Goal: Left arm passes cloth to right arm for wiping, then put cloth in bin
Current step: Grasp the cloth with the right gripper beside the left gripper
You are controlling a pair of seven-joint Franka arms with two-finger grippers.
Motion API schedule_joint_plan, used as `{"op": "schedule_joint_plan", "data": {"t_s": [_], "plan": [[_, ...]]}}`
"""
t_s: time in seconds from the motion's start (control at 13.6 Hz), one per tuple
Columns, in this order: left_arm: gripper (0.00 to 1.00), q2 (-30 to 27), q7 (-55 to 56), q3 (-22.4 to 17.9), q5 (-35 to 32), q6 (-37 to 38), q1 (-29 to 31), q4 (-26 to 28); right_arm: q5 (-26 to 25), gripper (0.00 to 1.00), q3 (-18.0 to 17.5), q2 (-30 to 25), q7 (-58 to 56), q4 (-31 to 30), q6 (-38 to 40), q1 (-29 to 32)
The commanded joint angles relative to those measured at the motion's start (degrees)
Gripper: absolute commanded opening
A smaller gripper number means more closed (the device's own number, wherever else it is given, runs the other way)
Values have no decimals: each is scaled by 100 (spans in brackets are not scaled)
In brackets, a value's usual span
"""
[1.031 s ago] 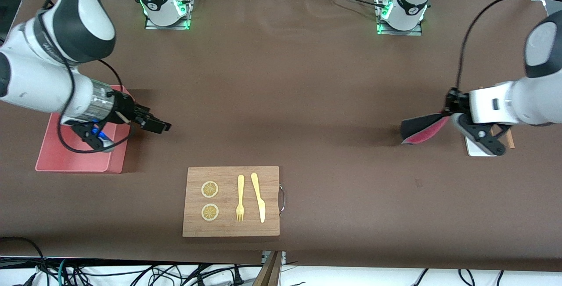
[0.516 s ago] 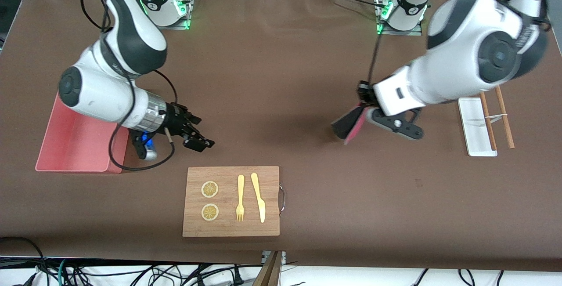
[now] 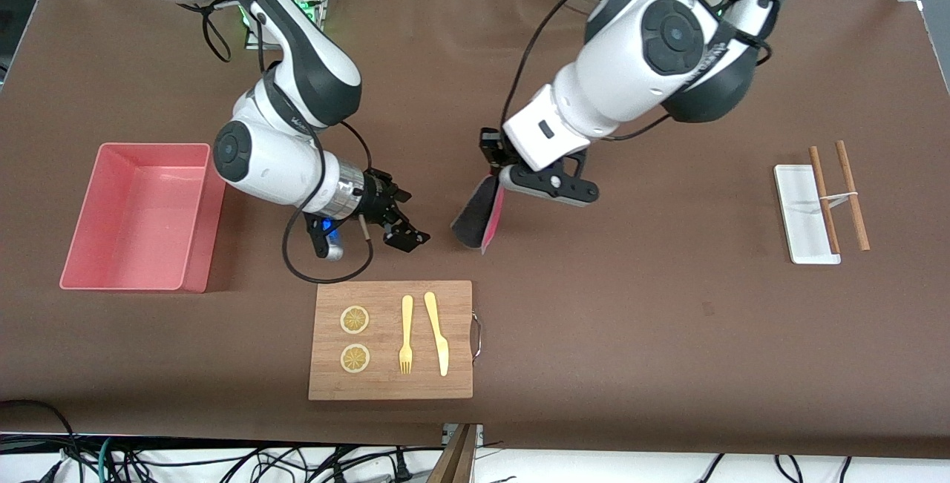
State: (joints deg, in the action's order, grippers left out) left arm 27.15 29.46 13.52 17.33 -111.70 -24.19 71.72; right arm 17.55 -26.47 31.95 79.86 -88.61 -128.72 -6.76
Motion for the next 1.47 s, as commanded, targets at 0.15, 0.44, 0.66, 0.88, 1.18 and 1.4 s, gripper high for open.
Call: {"op": "schedule_joint_plan", "data": {"t_s": [0.15,0.44,0.66,0.88,1.18,1.4], "plan": [[0,159,306,-87,139,-273,-218,-158,82,100,-209,39,187,-104,-65,52],[0,159,315,-87,148,-273,-227,-158,91,100,-359,206,258,-122,-74,17],[0,159,411,-78,165,-282,-288,-184,91,100,-394,338,266,-209,-354,-71],[0,142,473,-78,165,-291,-315,-184,91,99,-403,425,397,-254,-592,-132],[0,133,464,-78,165,-291,-315,-184,100,72,-403,426,442,-245,-637,-141],[0,124,456,-78,165,-291,-315,-184,109,7,-447,426,434,-236,-637,-141]]}}
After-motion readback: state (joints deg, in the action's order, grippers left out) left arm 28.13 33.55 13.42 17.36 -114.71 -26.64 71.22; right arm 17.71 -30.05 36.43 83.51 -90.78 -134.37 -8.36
